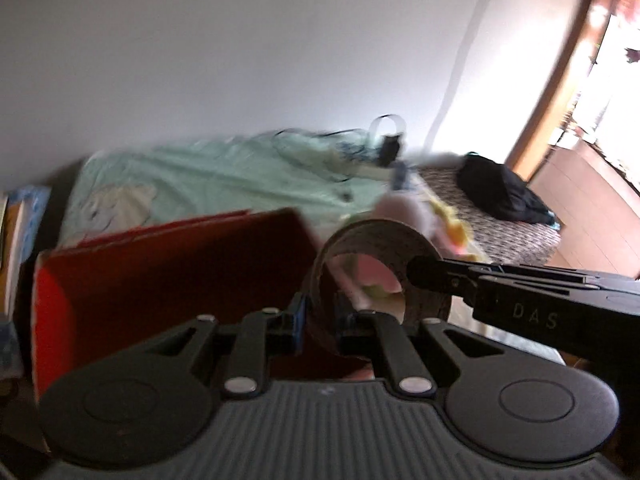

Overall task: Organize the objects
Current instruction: 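Lift the tape roll with the right gripper and carry it over the red box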

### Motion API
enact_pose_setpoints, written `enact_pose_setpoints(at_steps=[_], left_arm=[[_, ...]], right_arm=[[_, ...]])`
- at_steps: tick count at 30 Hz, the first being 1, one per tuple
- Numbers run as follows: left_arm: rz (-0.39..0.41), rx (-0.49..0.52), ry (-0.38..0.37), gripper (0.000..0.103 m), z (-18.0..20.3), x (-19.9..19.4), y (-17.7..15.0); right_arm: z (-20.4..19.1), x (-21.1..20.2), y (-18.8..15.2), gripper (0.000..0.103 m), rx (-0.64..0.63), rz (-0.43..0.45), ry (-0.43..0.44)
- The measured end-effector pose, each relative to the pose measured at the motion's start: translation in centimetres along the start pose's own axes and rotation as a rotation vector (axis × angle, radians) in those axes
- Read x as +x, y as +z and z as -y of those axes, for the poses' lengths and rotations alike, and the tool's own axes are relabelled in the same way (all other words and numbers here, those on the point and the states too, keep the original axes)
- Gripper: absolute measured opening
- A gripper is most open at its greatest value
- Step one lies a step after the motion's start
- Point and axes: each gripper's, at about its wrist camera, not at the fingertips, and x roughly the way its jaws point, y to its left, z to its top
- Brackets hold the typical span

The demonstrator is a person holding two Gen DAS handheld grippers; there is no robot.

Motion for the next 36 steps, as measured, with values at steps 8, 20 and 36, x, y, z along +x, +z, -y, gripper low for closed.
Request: enact_pose_setpoints(at_steps=[8, 20, 36], left_arm=[[-0.107, -0.131, 0.070, 0.006, -6.7, 6.0, -0.6], [-0.218, -0.193, 0.100, 0.008, -9.9, 10.1, -2.1], [-0.177, -0.146, 0.241, 0.010, -10.5, 7.4, -2.5]], right_arm=[[-2.6, 9.0, 0.3, 0.015, -0.080, -0.195, 0.022], [-4.6, 14.0, -0.9, 0.010, -0.227, -0.331, -0.051], [-4.3, 14.1, -0.1, 0.016, -0.110, -0.333, 0.060]])
